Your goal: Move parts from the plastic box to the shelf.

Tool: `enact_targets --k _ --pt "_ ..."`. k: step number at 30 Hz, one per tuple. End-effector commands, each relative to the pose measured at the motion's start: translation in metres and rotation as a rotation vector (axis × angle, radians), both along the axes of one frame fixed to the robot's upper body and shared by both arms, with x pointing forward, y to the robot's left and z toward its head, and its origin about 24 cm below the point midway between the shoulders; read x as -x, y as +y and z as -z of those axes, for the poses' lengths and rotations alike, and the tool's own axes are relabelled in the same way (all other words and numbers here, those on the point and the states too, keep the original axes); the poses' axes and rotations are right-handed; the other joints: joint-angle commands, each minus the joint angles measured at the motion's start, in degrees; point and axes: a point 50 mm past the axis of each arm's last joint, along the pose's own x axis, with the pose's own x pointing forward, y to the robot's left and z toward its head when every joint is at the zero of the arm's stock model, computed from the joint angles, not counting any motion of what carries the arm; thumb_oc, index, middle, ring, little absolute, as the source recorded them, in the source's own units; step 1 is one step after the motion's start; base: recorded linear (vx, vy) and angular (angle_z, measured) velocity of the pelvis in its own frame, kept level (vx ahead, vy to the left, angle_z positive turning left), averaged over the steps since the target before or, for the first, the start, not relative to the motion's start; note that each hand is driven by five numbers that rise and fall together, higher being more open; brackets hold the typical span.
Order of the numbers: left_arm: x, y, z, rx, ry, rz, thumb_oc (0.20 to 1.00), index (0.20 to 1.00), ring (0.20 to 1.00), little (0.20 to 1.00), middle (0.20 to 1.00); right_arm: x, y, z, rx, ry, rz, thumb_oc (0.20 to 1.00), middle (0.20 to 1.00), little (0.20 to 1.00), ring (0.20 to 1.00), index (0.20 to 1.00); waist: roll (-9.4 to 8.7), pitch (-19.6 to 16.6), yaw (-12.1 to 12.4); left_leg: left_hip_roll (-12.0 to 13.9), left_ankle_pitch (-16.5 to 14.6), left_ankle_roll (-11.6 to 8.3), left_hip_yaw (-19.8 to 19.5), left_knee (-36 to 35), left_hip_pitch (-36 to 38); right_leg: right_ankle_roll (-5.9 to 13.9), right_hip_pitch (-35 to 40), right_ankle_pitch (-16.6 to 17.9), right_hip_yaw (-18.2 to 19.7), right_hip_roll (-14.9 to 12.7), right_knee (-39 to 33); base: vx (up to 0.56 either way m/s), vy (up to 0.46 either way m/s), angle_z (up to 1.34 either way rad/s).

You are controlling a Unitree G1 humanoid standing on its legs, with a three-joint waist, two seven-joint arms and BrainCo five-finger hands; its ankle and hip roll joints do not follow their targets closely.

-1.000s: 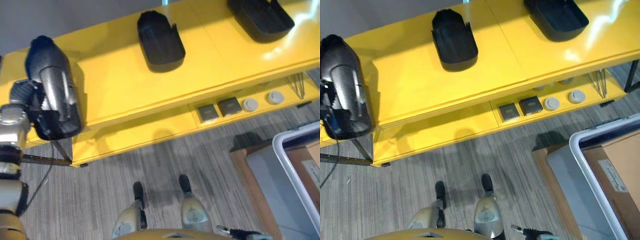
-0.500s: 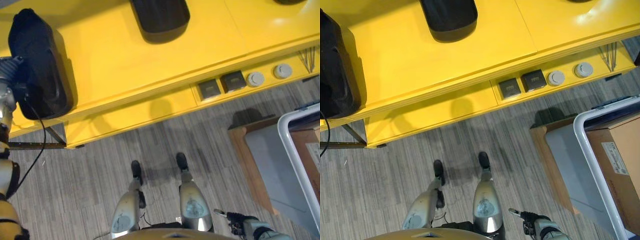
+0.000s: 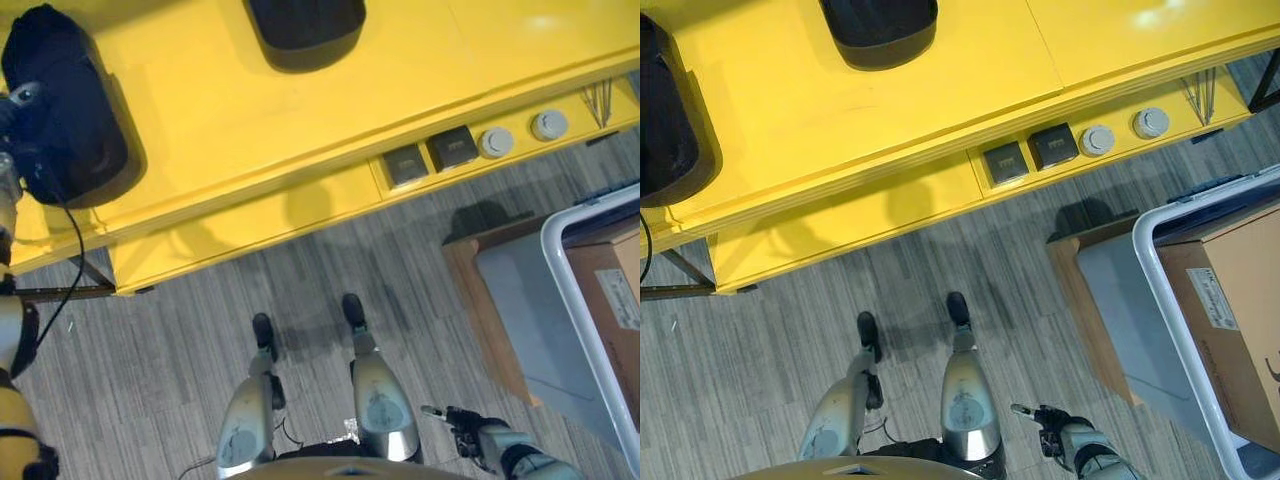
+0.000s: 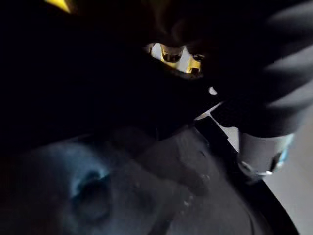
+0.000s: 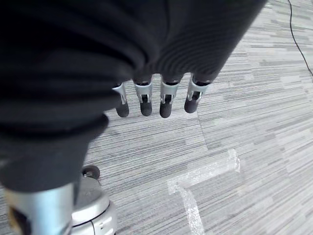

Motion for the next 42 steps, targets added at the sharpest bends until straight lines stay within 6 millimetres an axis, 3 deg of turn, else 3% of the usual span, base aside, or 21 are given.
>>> enact_targets --k 1,6,10,12,14,17,18,20,21,22,24,25,26,27,33,37,42 --pt "0.017 0.013 -0.051 -0.214 -0.066 -0.099 1.0 1.0 1.0 1.0 1.0 0.023 -0.002 0.007 0.017 0.085 0.036 1.0 1.0 1.0 1.0 1.0 -0.61 -4.87 0.34 1.4 -3.74 1.15 3.71 -0.01 2.44 -2.32 -1.24 -1.73 1.23 1.54 1.26 0.04 -0.023 0.02" --pt "0.03 0.007 -0.084 -0.39 -0.301 -0.215 1.0 1.0 1.0 1.0 1.0 0.032 -0.002 0.01 0.008 0.107 0.051 1.0 1.0 1.0 1.0 1.0 -0.22 -7.65 0.68 1.38 -4.19 1.08 4.05 -0.01 4.41 -2.3 1.17 -2.09 1.21 1.72 0.69 0.0 0.0 0.0" --pt "0.037 -0.015 -0.112 -0.499 -0.546 -0.244 1.0 1.0 1.0 1.0 1.0 0.043 -0.002 0.013 0.0 0.143 0.046 1.0 1.0 1.0 1.0 1.0 -0.21 -11.58 1.13 1.6 -4.71 0.96 4.99 -0.01 6.93 -2.18 3.91 -2.36 0.9 1.94 0.19 0.01 -0.004 -0.02" --pt "0.039 -0.023 -0.119 -0.481 -0.637 -0.204 1.0 1.0 1.0 1.0 1.0 0.047 -0.002 0.014 -0.006 0.158 0.048 1.0 1.0 1.0 1.0 1.0 -0.21 -13.22 1.38 1.72 -4.86 0.88 5.45 -0.01 7.97 -2.13 5.06 -2.52 0.66 1.89 0.02 0.06 0.002 -0.04" --pt "0.035 -0.039 -0.122 -0.374 -0.716 -0.034 1.0 1.0 1.0 1.0 1.0 0.053 -0.002 0.015 -0.019 0.188 0.064 1.0 1.0 1.0 1.0 1.0 -0.18 -16.23 2.14 1.92 -5.23 0.82 6.17 -0.01 9.9 -2.08 7.18 -2.94 0.03 1.75 -0.18 0.09 0.008 -0.03" --pt "0.023 -0.06 -0.105 -0.282 -0.69 0.16 1.0 1.0 1.0 1.0 1.0 0.058 0.0 0.017 -0.038 0.215 0.072 1.0 1.0 1.0 1.0 1.0 -0.37 -18.91 3.02 2.02 -5.55 0.73 6.43 -0.01 11.7 -2.3 9.38 -3.65 -0.63 1.74 -0.19 0.09 -0.009 -0.01" --pt "0.012 -0.085 -0.081 -0.225 -0.634 0.324 1.0 1.0 1.0 1.0 1.0 0.061 0.006 0.02 -0.047 0.232 0.07 1.0 1.0 1.0 1.0 1.0 -0.81 -20.57 3.85 2.14 -5.97 0.78 6.15 0.12 13.1 -2.66 11.06 -4.44 -1.11 1.76 -0.02 0.08 -0.031 -0.01" --pt "0.011 -0.12 -0.032 -0.078 -0.605 0.519 1.0 1.0 1.0 1.0 1.0 0.066 0.018 0.025 -0.072 0.244 0.091 1.0 1.0 1.0 1.0 1.0 -1.56 -21.49 4.82 2.08 -6.6 1.01 5.56 0.25 14.49 -3.01 12.74 -5.33 -1.5 1.79 0.27 0.02 -0.014 0.0" --pt "0.013 -0.123 -0.025 -0.053 -0.603 0.538 1.0 1.0 1.0 1.0 1.0 0.067 0.019 0.026 -0.072 0.247 0.093 1.0 1.0 1.0 1.0 1.0 -1.52 -21.62 4.85 2.04 -6.69 1.06 5.48 0.25 14.73 -3.04 13.01 -5.43 -1.54 1.77 0.3 0.0 0.0 0.0" --pt "0.017 -0.141 0.012 0.012 -0.553 0.654 1.0 1.0 1.0 1.0 1.0 0.071 0.026 0.029 -0.085 0.256 0.095 1.0 1.0 1.0 1.0 1.0 -1.91 -21.8 5.26 1.99 -6.82 1.22 5.13 0.16 15.27 -2.98 13.75 -5.52 -1.81 1.72 0.32 -0.04 -0.018 0.05" --pt "0.025 -0.164 0.051 0.091 -0.505 0.718 1.0 1.0 1.0 1.0 1.0 0.076 0.035 0.032 -0.094 0.268 0.079 1.0 1.0 1.0 1.0 1.0 -2.57 -21.97 5.91 1.99 -6.81 1.33 4.91 -0.01 15.8 -2.64 14.33 -5.04 -2.6 1.37 -0.03 -0.05 -0.042 0.13" --pt "0.027 -0.175 0.068 0.137 -0.46 0.764 0.539 0.539 0.539 0.539 0.539 0.078 0.039 0.034 -0.102 0.276 0.068 1.0 1.0 1.0 1.0 1.0 -2.95 -22.06 6.27 2.06 -6.79 1.32 4.86 -0.01 15.83 -2.35 14.35 -4.7 -2.93 1.17 -0.29 -0.02 -0.04 0.25" --pt "0.028 -0.177 0.07 0.141 -0.455 0.767 0.344 0.344 0.344 0.344 0.344 0.079 0.039 0.034 -0.103 0.279 0.068 1.0 1.0 1.0 1.0 1.0 -2.97 -22.15 6.32 2.07 -6.79 1.31 4.83 -0.01 15.83 -2.3 14.35 -4.65 -2.97 1.15 -0.32 -0.03 -0.055 0.34" --pt "0.033 -0.19 0.093 0.196 -0.408 0.777 0.2 0.2 0.2 0.2 0.2 0.081 0.044 0.035 -0.119 0.283 0.077 1.0 1.0 1.0 1.0 1.0 -3.35 -22.13 6.86 2.16 -6.7 1.36 4.7 -0.01 15.76 -2.07 14.22 -4.36 -3.36 0.96 -0.32 -0.03 -0.054 0.46" --pt "0.044 -0.208 0.148 0.384 -0.271 0.736 0.2 0.2 0.2 0.2 0.2 0.079 0.053 0.037 -0.153 0.279 0.112 1.0 1.0 1.0 1.0 1.0 -3.87 -21.37 8.09 2.51 -6.7 1.36 4.67 -0.01 15.11 -2.15 14.01 -4.47 -4.99 0.87 -0.32 -0.03 -0.053 0.15" --pt "0.045 -0.213 0.159 0.379 -0.222 0.69 0.2 0.2 0.2 0.2 0.2 0.082 0.056 0.038 -0.157 0.277 0.123 1.0 1.0 1.0 1.0 1.0 -3.84 -20.63 7.87 2.91 -6.43 1.14 4.99 -0.01 14.29 -1.97 13.32 -4.38 -5.32 0.84 -0.32 -0.01 -0.043 0.07" --pt "0.041 -0.217 0.159 0.373 -0.236 0.64 0.2 0.2 0.2 0.2 0.2 0.074 0.053 0.036 -0.152 0.255 0.1 1.0 1.0 1.0 1.0 1.0 -3.56 -19.01 7.11 3.3 -5.77 0.81 5.3 -0.01 11.97 -1.94 10.79 -3.91 -4.8 0.94 -0.32 -0.06 -0.026 0.02"
